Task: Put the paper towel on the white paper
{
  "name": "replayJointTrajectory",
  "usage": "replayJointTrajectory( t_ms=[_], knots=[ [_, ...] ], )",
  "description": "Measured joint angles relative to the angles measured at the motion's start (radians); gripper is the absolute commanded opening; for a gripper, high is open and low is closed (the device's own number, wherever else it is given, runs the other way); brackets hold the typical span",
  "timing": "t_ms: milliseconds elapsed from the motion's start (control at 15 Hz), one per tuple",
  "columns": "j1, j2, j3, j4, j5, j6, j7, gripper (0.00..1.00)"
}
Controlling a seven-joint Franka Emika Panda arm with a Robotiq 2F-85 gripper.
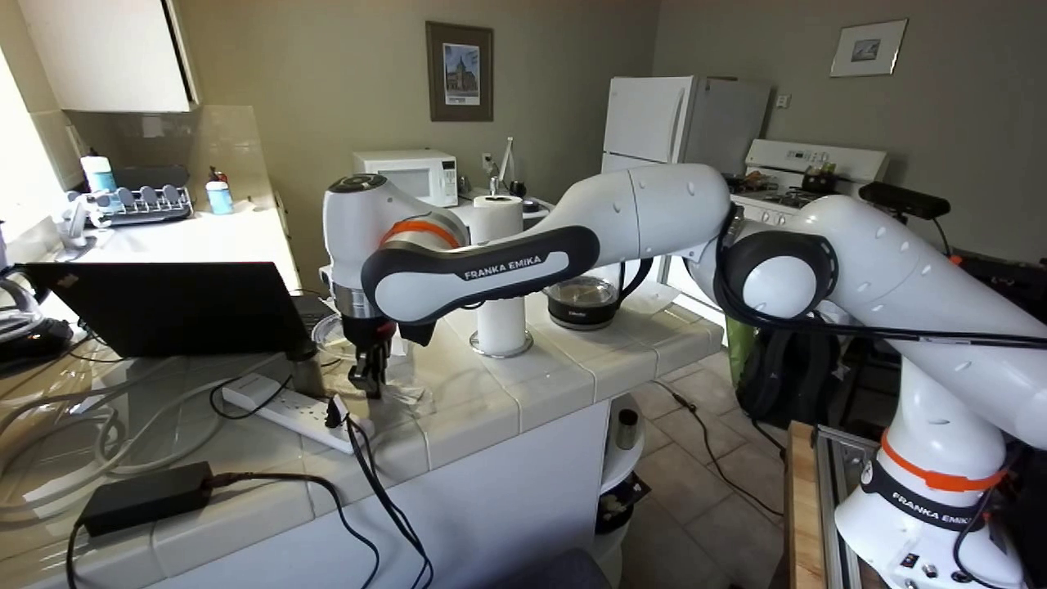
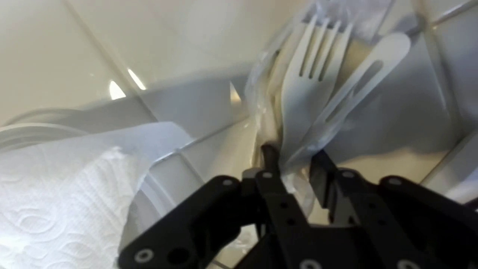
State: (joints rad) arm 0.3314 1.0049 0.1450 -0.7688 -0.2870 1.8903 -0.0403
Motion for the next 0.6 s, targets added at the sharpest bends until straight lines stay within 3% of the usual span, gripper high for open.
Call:
replayJointTrajectory(
  t_ms=[600],
  knots=[
    [-0.008,-0.049,-0.001,-0.003,-0.002,-0.119,-0.004,0.04]
  ],
)
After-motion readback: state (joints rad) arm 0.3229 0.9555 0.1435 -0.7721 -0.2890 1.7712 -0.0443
